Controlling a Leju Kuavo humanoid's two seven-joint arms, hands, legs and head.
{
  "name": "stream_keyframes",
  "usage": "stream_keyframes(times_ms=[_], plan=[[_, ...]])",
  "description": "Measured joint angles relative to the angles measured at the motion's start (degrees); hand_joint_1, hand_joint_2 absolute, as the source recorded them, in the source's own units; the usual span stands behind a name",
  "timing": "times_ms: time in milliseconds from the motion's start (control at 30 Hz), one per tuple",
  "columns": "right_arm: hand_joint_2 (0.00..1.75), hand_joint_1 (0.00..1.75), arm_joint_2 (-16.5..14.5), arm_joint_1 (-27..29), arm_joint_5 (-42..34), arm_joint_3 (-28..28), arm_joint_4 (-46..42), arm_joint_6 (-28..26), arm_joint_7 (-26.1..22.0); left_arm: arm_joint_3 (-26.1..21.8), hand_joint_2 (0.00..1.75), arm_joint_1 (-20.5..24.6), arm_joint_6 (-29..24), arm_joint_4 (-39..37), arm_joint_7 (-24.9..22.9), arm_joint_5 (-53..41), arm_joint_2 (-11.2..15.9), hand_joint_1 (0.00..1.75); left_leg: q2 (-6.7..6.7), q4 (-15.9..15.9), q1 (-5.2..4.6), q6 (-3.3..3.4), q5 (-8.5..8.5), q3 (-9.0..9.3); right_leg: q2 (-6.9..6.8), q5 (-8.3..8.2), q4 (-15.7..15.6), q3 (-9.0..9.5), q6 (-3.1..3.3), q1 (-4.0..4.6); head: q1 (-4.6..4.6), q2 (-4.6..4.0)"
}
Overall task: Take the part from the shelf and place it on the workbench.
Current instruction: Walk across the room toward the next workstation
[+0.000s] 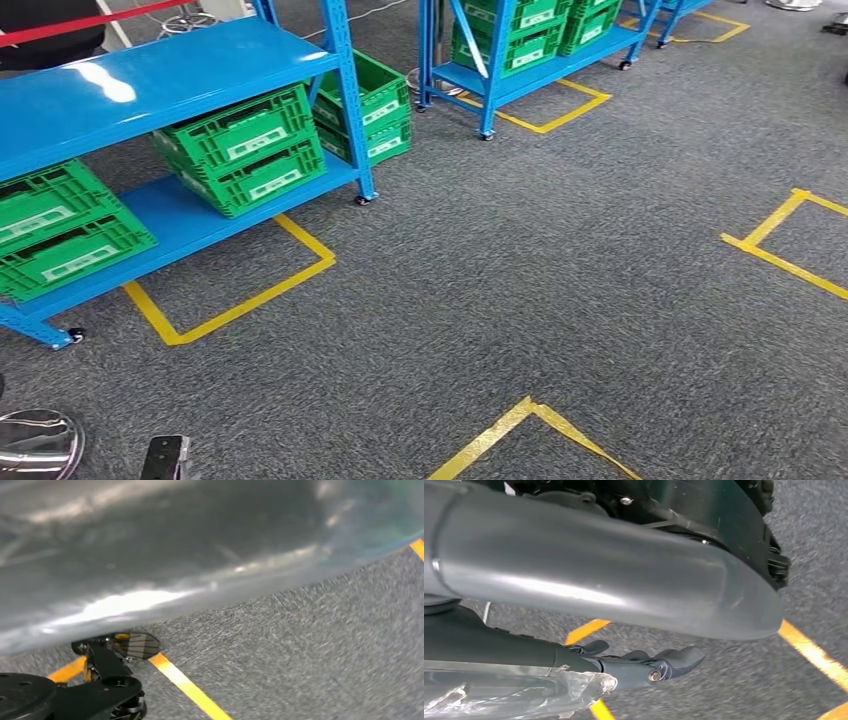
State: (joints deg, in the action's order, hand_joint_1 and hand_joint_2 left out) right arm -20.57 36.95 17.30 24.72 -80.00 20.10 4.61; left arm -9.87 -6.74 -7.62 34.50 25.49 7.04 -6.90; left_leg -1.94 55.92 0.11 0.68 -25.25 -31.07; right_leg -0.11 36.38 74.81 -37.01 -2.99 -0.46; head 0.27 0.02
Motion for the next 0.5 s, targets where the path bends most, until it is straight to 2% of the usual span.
stream_keyframes(times_ms=[33, 67, 100, 133, 167, 200, 267, 300, 367, 400, 433, 467, 500], plan=[[0.0, 0.0, 0.0, -0.1, 0.7, 0.1, 0.0, 0.4, -0.5, -0.3, 0.0, -0.4, 0.2, 0.5, -0.3, 0.5, 0.0, 0.0, -0.8, 0.0, 0.02, -0.05, -0.04, 0.13, 0.13, -1.55, -1.3, 0.28, 0.04, -0.05, 0.0, 0.0], [0.0, 0.0, 0.0, -0.3, 1.4, 0.2, 0.1, 0.9, -1.1, -0.8, 0.0, -0.8, 0.4, 1.1, -0.6, 0.8, 0.0, 0.0, -1.61, 0.0, 0.07, -0.17, -0.12, 0.29, 0.53, -3.89, -4.7, 1.6, 0.09, -0.15, 0.01, 0.0], [0.0, 0.0, 0.0, -0.5, 2.0, 0.4, 0.1, 1.3, -1.7, -1.3, 0.0, -1.1, 0.7, 1.8, -0.9, 1.0, 0.0, 0.0, -2.34, 0.1, 0.11, -0.37, -0.23, 0.4, 1.8, -6.03, -8.9, 3.4, 0.09, -0.35, 0.03, 0.0], [0.0, 0.0, 0.0, -0.7, 2.3, 0.5, 0.2, 1.7, -2.1, -1.9, 0.0, -1.4, 0.9, 2.5, -1.2, 1.0, 0.1, 0.0, -3.04, 0.3, 0.08, -0.63, -0.38, 0.41, 3.23, -7.41, -12.6, 5.0, 0.12, -0.58, 0.03, 0.0], [0.0, 0.0, 0.0, -0.9, 2.6, 0.7, 0.4, 2.1, -2.4, -2.5, 0.0, -1.7, 1.1, 3.1, -1.4, 1.0, 0.1, 0.0, -3.65, 0.4, 0.05, -0.94, -0.47, 0.29, 4.37, -8.02, -15.1, 6.03, 0.23, -0.72, 0.02, 0.0], [0.0, 0.0, 0.0, -1.0, 2.7, 0.9, 0.5, 2.4, -2.7, -3.0, 0.0, -2.0, 1.2, 3.8, -1.6, 1.0, 0.2, 0.0, -4.2, 0.4, 0.05, -1.24, -0.51, 0.12, 5.12, -7.93, -16.2, 6.48, 0.44, -0.76, 0.02, 0.0], [0.0, 0.0, 0.0, -1.2, 2.9, 1.2, 0.7, 3.0, -3.1, -4.2, 0.0, -2.5, 1.3, 5.0, -1.9, 0.7, 0.2, 0.0, -5.16, 0.3, 0.27, -1.87, -0.46, -0.08, 4.33, -7.78, -16.4, 6.77, 1.22, -0.62, 0.0, 0.0], [0.0, 0.0, 0.0, -1.3, 2.8, 1.3, 0.7, 3.2, -3.4, -4.8, 0.0, -2.9, 1.4, 5.6, -2.0, 0.4, 0.2, 0.0, -4.75, 0.6, 0.33, -2.15, -0.71, -0.22, 3.85, -7.84, -16.5, 7.04, 1.64, -0.61, -0.01, 0.0], [0.0, 0.0, 0.0, -1.4, 2.7, 1.5, 0.7, 3.5, -3.7, -5.8, 0.0, -3.3, 1.5, 6.8, -2.1, -0.1, 0.2, 0.0, -2.14, 4.2, 0.22, -2.62, -2.87, -1.95, 2.79, -7.91, -16.8, 7.62, 2.28, -0.69, -0.33, 0.0], [0.0, 0.0, 0.0, -1.4, 2.7, 1.5, 0.8, 3.5, -3.8, -6.1, 0.0, -3.3, 1.6, 7.2, -2.1, -0.3, 0.1, 0.0, -0.43, 7.8, 0.13, -2.76, -4.71, -3.78, 2.24, -7.81, -16.8, 7.75, 2.5, -0.6, -0.5, 0.0], [0.0, 0.0, 0.0, -1.4, 2.7, 1.6, 0.8, 3.6, -3.8, -6.4, 0.0, -3.3, 1.6, 7.6, -2.1, -0.4, 0.0, 0.0, 0.6, 12.0, 0.11, -2.86, -6.54, -6.03, 1.66, -7.64, -16.8, 7.86, 2.65, -0.52, -0.63, 0.0], [0.0, 0.0, 0.0, -1.4, 2.7, 1.7, 0.9, 3.6, -3.8, -6.7, 0.0, -3.3, 1.6, 7.9, -2.1, -0.4, 0.0, 0.0, 1.06, 15.5, 0.12, -2.92, -7.68, -8.02, 1.15, -7.44, -16.8, 7.99, 2.73, -0.45, -0.64, 0.0], [0.0, 0.0, 0.0, -1.4, 2.7, 1.7, 0.9, 3.6, -3.8, -6.9, 0.0, -3.5, 1.7, 8.2, -2.1, -0.4, 0.0, 0.0, 1.24, 17.5, 0.13, -2.91, -7.73, -9.24, 0.74, -7.2, -16.8, 8.18, 2.78, -0.4, -0.65, 0.0]])
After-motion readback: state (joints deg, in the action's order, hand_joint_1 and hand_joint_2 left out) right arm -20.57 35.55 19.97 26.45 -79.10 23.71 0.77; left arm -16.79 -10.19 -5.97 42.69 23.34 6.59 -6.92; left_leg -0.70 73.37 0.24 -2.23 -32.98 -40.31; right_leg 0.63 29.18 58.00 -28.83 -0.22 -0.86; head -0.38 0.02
